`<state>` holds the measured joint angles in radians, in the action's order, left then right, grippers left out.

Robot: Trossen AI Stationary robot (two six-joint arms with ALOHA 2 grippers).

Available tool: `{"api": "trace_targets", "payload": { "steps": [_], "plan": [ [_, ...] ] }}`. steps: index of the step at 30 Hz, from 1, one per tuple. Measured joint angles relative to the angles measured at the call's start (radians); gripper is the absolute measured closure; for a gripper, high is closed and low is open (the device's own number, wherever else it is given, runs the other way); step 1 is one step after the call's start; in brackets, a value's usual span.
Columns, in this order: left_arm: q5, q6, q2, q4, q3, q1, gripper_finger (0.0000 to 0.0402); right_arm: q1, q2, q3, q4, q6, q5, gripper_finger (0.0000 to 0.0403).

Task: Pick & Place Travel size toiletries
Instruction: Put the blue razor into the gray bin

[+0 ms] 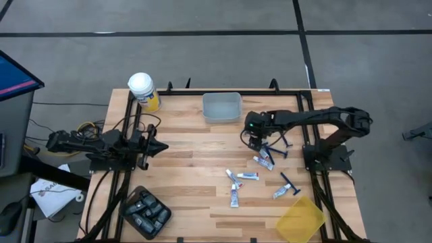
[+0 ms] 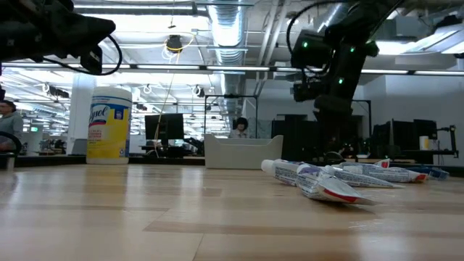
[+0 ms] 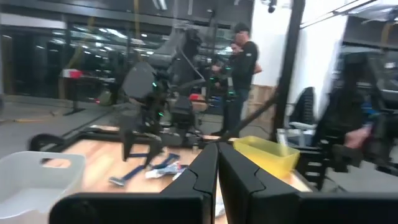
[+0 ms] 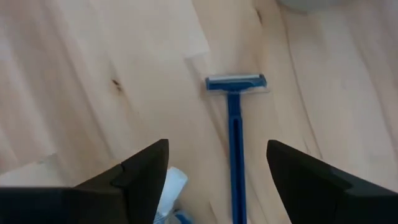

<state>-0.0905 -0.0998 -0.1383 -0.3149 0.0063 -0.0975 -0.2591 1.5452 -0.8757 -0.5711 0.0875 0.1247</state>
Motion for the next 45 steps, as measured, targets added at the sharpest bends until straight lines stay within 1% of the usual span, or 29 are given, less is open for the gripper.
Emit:
{"api": "trace_targets", "payload": {
  "steps": [3, 6, 8, 15, 18, 20, 23, 26, 31, 36, 38, 42, 45],
  "plan": [
    [-0.058, 0.013, 0.0, 0.0, 0.0, 0.0, 0.0394, -0.021, 0.039, 0.0, 0.006, 0.002, -0.007, 0.0138],
    [-0.094, 0.013, 0.0, 0.0, 0.0, 0.0, 0.0394, -0.041, 0.083, 0.0, 0.011, 0.0, -0.032, 0.0138],
    [-0.097, 0.013, 0.0, 0.0, 0.0, 0.0, 0.0394, -0.054, 0.103, 0.0, 0.019, -0.004, -0.051, 0.0138],
    [-0.098, 0.007, 0.0, -0.014, 0.0, 0.0, 0.0394, -0.092, 0.159, -0.015, 0.036, -0.012, -0.069, 0.0138],
    [-0.093, 0.006, 0.0, -0.018, 0.0, 0.0, 0.0394, -0.107, 0.183, -0.041, 0.018, -0.034, -0.079, 0.0148],
    [-0.092, 0.005, 0.0, -0.019, 0.0, 0.0, 0.0394, -0.111, 0.203, -0.067, 0.009, -0.06, -0.079, 0.0161],
    [-0.089, 0.005, 0.0, -0.023, 0.0, 0.0, 0.0394, -0.113, 0.235, -0.109, -0.016, -0.086, -0.079, 0.0191],
    [-0.088, 0.005, 0.0, -0.024, 0.0, 0.0, 0.0394, -0.113, 0.265, -0.146, -0.044, -0.099, -0.084, 0.0236],
    [-0.088, 0.005, 0.0, -0.026, 0.0, 0.0, 0.0394, -0.113, 0.308, -0.19, -0.083, -0.097, -0.086, 0.0324],
    [-0.088, 0.005, 0.0, -0.026, 0.0, 0.0, 0.0394, -0.113, 0.318, -0.21, -0.105, -0.095, -0.083, 0.0386],
    [-0.088, 0.005, 0.0, -0.026, 0.0, 0.0, 0.0394, -0.114, 0.319, -0.222, -0.116, -0.094, -0.084, 0.0391],
    [-0.088, 0.005, 0.0, -0.026, 0.0, 0.0, 0.0394, -0.115, 0.322, -0.24, -0.133, -0.084, -0.084, 0.038],
    [-0.088, 0.005, 0.0, -0.019, 0.0, 0.0, 0.0394, -0.115, 0.323, -0.243, -0.137, -0.064, -0.087, 0.0388]
  ]
}}
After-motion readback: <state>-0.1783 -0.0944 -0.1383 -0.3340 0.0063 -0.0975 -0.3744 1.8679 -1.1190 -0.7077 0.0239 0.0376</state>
